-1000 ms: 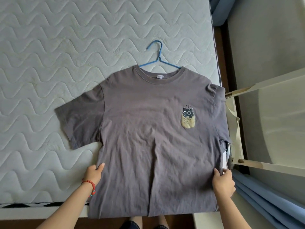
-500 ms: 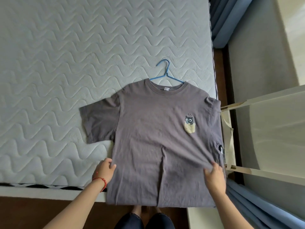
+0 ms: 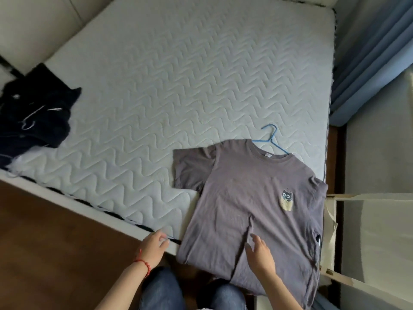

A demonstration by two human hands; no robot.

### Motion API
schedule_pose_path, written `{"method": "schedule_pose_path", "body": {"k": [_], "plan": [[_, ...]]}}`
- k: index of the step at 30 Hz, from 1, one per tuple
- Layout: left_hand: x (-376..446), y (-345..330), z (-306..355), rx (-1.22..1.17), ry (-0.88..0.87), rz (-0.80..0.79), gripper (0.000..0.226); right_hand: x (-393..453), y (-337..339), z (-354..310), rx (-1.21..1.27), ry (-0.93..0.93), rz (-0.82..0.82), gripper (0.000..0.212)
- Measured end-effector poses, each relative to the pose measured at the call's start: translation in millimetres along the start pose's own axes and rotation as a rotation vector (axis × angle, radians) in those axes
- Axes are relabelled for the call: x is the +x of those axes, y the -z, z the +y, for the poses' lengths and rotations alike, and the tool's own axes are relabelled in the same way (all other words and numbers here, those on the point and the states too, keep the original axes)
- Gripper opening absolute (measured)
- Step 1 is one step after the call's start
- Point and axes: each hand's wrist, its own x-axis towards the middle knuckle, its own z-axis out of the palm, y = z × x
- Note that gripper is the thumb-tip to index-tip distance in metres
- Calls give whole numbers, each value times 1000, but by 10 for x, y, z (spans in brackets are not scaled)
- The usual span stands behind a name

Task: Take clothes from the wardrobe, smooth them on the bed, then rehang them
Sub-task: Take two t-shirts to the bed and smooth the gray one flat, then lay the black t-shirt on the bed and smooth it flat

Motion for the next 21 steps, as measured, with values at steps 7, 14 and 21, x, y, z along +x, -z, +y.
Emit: {"method": "schedule_pose_path", "body": {"k": [7, 14, 21], "plan": [[-310, 500, -1048, -174, 202, 30, 13, -218, -463, -934, -175, 151, -116, 41], [-347, 1229, -2295, -383, 299, 50, 19, -390, -1223, -2072, -230, 174, -155, 33], [-407, 1839, -3486, -664, 494, 167, 22, -465, -1907, -3229, -361, 247, -215, 30]]}}
